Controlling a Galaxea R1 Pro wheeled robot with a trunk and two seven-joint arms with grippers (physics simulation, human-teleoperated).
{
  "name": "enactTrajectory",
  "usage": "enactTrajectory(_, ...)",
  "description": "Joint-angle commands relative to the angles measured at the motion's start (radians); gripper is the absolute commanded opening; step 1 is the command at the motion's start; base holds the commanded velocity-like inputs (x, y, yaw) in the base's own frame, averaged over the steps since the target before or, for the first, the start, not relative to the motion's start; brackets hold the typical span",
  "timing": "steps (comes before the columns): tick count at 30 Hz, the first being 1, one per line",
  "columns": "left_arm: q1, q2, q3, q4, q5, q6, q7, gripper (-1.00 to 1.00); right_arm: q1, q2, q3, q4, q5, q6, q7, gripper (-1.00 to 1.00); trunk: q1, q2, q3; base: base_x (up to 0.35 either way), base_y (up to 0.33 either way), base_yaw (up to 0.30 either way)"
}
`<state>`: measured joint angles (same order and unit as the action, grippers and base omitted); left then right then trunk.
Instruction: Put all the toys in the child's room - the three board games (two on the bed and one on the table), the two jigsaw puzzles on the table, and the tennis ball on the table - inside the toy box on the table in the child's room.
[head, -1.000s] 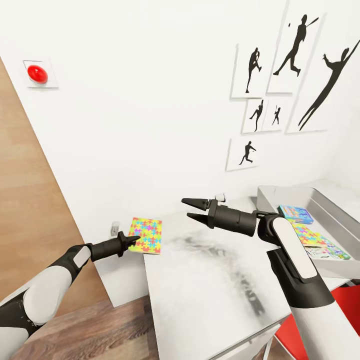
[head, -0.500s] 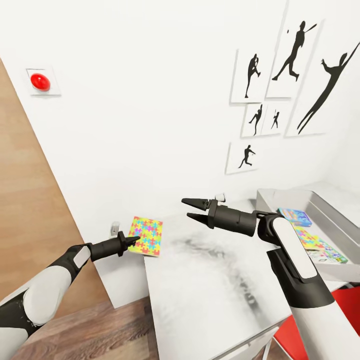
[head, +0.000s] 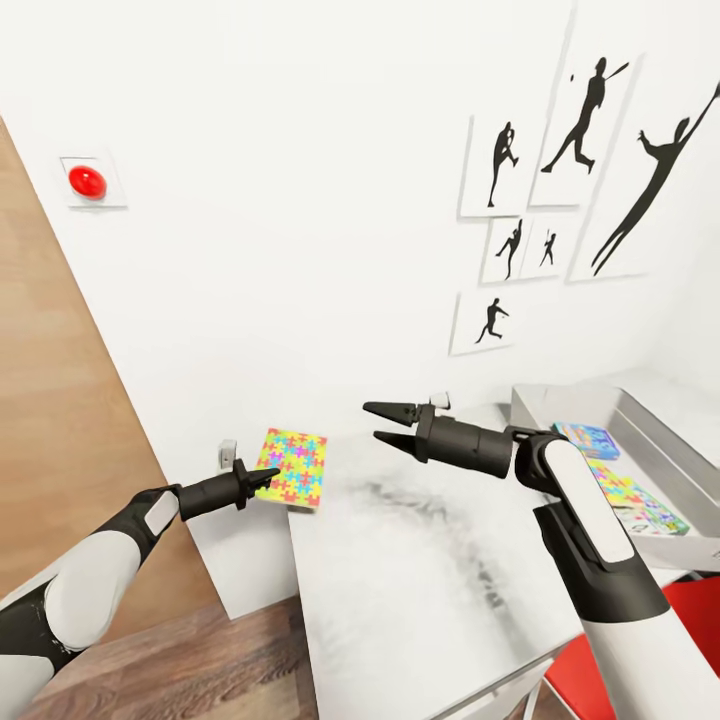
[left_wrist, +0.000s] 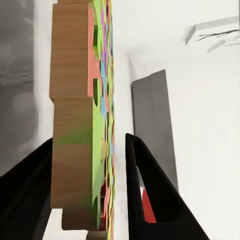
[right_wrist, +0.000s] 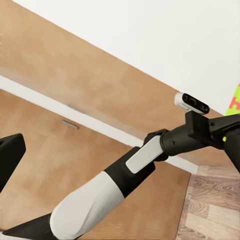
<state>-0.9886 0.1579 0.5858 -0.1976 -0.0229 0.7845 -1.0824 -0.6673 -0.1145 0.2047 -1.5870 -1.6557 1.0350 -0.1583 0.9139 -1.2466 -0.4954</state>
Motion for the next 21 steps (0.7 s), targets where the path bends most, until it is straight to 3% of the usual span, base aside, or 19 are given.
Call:
enactTrajectory(1,-0.001,0.0,0.003,0.0,-0.003,0.008,-0.003,-1.0,0.001,-0.001,0.001,-0.001,-0.01,0.0,-0.01,1.0,-0.004,0.007,0.002,0.0,0.0,0.0)
enactTrajectory(11,-0.001,0.0,0.002,0.0,-0.003,0.009,-0.005,-1.0,0.031,-0.002,0.001,-0.001,-0.007,0.001,-0.008,1.0,-0.042,0.077,0.034,-0.028,0.0,0.0)
enactTrajectory(21,-0.001,-0.001,0.001,-0.001,-0.004,0.007,-0.005,-1.0,0.13,-0.006,-0.003,-0.001,-0.003,0.007,-0.004,1.0,-0.081,0.147,0.065,-0.001,0.0,0.0)
